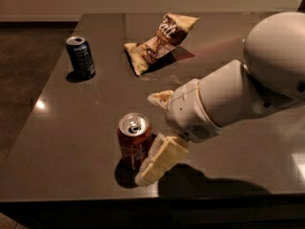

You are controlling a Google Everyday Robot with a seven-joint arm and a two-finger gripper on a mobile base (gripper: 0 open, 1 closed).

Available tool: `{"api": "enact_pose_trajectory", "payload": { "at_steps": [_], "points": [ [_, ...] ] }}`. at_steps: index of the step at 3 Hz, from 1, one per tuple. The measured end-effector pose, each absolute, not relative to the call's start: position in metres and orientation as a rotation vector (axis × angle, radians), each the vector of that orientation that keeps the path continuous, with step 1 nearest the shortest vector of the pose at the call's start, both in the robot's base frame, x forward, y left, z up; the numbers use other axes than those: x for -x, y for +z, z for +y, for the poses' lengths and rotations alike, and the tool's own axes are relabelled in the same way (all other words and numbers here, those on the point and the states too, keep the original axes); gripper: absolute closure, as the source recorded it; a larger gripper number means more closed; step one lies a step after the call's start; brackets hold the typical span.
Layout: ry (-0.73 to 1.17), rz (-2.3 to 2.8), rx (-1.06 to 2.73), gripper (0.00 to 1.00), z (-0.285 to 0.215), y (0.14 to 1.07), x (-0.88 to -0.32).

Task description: Move coke can near brown chip bag

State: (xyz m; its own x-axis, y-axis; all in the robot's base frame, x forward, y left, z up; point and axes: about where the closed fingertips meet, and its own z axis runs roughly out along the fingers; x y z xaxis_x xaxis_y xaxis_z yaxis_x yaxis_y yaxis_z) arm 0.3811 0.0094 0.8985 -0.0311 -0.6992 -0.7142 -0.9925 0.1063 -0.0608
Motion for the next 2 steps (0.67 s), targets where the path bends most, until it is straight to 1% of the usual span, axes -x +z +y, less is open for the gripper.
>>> {"api": "enact_pose_trajectory", "payload": {
  "at_steps": [1,2],
  "points": [
    [0.670,1.759,1.638,0.00,0.0277,0.8967,-0.3798],
    [0.682,1.763,1.604,0.16,0.0341,0.8979,-0.3872]
  ]
}}
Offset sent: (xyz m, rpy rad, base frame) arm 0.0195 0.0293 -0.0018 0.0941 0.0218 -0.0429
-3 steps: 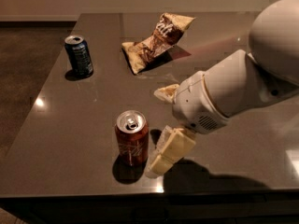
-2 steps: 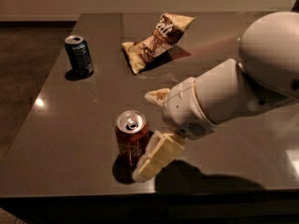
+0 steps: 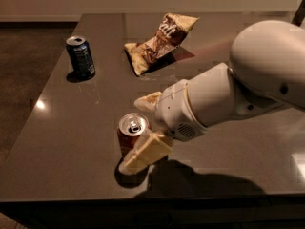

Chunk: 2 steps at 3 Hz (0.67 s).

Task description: Move coke can near brown chip bag

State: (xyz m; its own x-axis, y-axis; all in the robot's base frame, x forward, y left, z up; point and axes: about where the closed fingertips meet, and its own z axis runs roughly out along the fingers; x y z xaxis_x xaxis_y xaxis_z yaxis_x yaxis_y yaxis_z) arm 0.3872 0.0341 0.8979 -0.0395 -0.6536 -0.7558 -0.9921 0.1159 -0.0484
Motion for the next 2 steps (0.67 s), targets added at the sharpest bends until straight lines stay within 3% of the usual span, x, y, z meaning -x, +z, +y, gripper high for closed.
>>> {"api": "enact_pose_trajectory", "payload": {
  "at_steps": [2],
  "points": [
    [0.656,1.789,1.530,0.63,0.024,0.904,-0.411]
  ]
}}
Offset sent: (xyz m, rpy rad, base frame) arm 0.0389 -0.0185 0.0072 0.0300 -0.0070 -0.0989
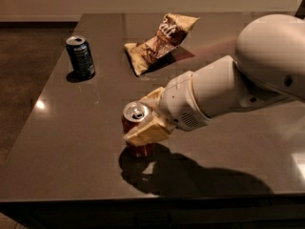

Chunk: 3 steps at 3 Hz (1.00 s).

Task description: Move coke can near brown chip bag

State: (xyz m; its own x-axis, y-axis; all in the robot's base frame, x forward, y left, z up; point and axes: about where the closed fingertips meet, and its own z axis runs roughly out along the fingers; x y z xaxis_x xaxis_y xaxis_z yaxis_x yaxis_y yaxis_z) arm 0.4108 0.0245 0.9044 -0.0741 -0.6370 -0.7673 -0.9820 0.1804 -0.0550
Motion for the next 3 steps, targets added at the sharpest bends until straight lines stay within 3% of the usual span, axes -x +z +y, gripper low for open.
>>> {"api": "enact_pose_trajectory", "payload": {
  "at_steps": [1,2,3],
  "points": [
    [0.633,1.801,1.474,0.86,0.019,0.916,-0.426],
    [0.600,1.816,1.410,1.00,0.015,0.932,-0.447],
    [0.571,1.856,1.343,1.00,0.009,0.944,-0.469]
  ]
}}
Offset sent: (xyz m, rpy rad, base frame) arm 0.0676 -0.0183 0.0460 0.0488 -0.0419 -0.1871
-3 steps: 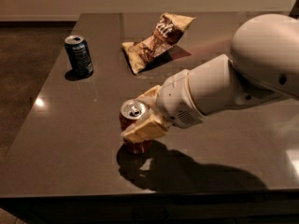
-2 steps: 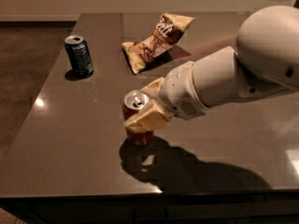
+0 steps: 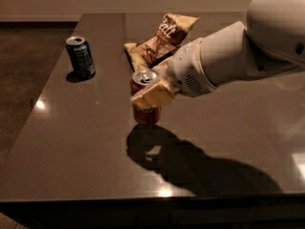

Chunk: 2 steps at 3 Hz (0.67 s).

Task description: Move coke can near brown chip bag

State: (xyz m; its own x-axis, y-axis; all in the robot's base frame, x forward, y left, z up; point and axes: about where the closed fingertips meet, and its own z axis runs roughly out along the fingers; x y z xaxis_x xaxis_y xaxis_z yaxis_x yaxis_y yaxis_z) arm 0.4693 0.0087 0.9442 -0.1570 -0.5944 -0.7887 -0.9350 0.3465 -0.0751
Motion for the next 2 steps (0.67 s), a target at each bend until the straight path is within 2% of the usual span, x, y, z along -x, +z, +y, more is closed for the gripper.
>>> {"api": "enact_pose_trajectory", "payload": {
  "at_steps": [2],
  "points": [
    [0.550,1.854,1.306,1.00,0.0042,0.9444,-0.4762]
  ]
}}
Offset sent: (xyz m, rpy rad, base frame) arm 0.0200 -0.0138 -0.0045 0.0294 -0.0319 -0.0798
